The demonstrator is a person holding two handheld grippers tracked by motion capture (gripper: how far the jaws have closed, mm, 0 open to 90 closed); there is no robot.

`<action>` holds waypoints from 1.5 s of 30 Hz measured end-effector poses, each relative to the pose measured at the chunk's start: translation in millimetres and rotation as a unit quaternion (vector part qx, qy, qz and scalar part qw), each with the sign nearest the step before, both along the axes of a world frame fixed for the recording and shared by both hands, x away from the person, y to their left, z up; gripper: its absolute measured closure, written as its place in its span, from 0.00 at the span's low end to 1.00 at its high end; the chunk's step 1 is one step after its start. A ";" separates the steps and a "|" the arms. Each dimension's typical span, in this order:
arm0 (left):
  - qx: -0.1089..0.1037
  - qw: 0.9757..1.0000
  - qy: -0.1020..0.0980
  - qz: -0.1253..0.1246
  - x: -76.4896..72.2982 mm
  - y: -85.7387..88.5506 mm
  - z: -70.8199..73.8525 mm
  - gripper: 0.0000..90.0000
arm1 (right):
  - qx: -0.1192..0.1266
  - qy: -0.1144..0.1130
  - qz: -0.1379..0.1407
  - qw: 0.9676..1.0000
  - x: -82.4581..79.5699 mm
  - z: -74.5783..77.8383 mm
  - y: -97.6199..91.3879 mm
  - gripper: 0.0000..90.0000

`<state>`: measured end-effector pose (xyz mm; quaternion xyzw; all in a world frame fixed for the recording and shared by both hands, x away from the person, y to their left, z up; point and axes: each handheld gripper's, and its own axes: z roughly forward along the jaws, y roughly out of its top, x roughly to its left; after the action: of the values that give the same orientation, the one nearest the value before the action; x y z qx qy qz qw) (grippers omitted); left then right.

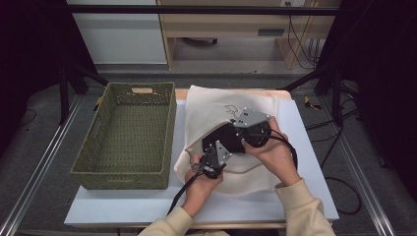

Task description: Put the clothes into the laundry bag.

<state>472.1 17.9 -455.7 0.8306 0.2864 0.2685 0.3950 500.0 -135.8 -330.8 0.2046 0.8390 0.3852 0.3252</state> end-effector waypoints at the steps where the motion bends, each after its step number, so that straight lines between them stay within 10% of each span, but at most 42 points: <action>1: -0.007 1.000 0.001 0.000 -4.8 3.4 1.4 1.00 | 0.001 0.002 0.000 1.000 0.4 -0.7 -0.6 0.97; 16: -0.046 0.999 -0.003 -0.021 -35.0 36.5 35.9 1.00 | -0.010 0.011 0.007 1.000 -2.0 -6.9 2.0 0.97; 45: -0.114 0.993 -0.023 0.012 -32.9 81.6 77.0 1.00 | -0.046 0.047 0.010 0.998 -13.5 -43.5 5.7 0.97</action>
<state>439.3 99.6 -378.7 0.7699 0.3160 0.2580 0.4907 486.5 -130.0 -374.2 0.1987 0.8722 0.3393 0.2909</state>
